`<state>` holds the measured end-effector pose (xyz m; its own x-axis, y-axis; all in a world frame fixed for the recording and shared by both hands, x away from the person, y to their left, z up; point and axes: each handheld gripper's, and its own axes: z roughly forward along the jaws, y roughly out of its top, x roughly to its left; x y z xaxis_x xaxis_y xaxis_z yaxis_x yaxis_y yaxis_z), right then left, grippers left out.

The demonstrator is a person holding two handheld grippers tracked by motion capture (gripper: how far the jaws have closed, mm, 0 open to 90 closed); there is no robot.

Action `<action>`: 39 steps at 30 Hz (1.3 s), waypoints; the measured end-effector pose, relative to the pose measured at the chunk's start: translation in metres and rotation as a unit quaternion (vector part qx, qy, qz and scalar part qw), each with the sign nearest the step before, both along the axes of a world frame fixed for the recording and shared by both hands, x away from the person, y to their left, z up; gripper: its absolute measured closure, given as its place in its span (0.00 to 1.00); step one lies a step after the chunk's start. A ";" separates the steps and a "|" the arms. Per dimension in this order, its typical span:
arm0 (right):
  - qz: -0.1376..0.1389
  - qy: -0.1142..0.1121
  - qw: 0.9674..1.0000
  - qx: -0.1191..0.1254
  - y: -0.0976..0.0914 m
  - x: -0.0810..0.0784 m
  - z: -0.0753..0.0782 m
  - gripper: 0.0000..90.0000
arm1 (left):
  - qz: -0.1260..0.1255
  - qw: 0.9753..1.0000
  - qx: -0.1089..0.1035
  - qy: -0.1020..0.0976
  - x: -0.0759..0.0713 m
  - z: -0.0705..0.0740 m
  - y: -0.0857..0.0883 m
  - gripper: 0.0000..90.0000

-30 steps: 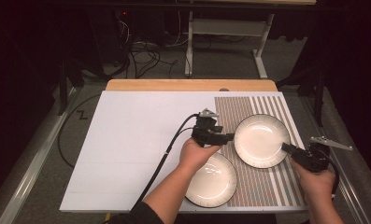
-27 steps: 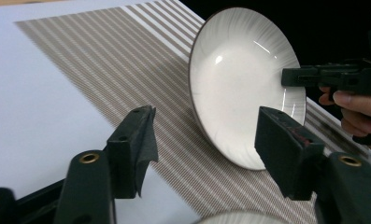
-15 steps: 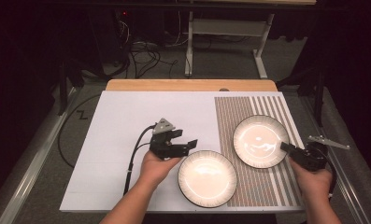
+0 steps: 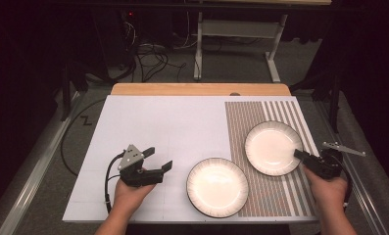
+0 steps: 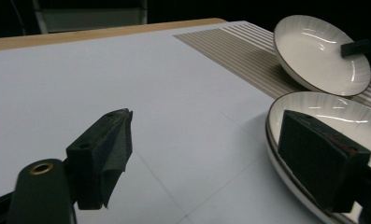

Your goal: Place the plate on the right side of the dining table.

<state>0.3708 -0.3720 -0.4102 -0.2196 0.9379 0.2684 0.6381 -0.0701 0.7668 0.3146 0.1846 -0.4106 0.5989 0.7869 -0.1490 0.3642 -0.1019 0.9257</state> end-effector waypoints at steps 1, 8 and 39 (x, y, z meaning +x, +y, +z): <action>0.000 0.000 1.000 -0.001 0.000 0.000 0.000 0.90 | 0.002 1.000 0.000 -0.002 0.000 -0.001 0.002 0.18; -0.006 0.009 1.000 -0.002 -0.001 0.002 -0.002 0.89 | -0.004 1.000 -0.021 -0.006 -0.003 -0.002 0.005 0.13; 0.039 -0.079 0.995 -0.043 0.006 -0.008 0.009 0.54 | 0.002 1.000 -0.014 0.001 0.000 -0.007 0.005 0.06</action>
<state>0.3627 -0.3658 -0.4009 -0.3251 0.9345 0.1451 0.5108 0.0443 0.8586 0.3149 0.1894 -0.4173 0.5957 0.7845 -0.1721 0.3664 -0.0748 0.9275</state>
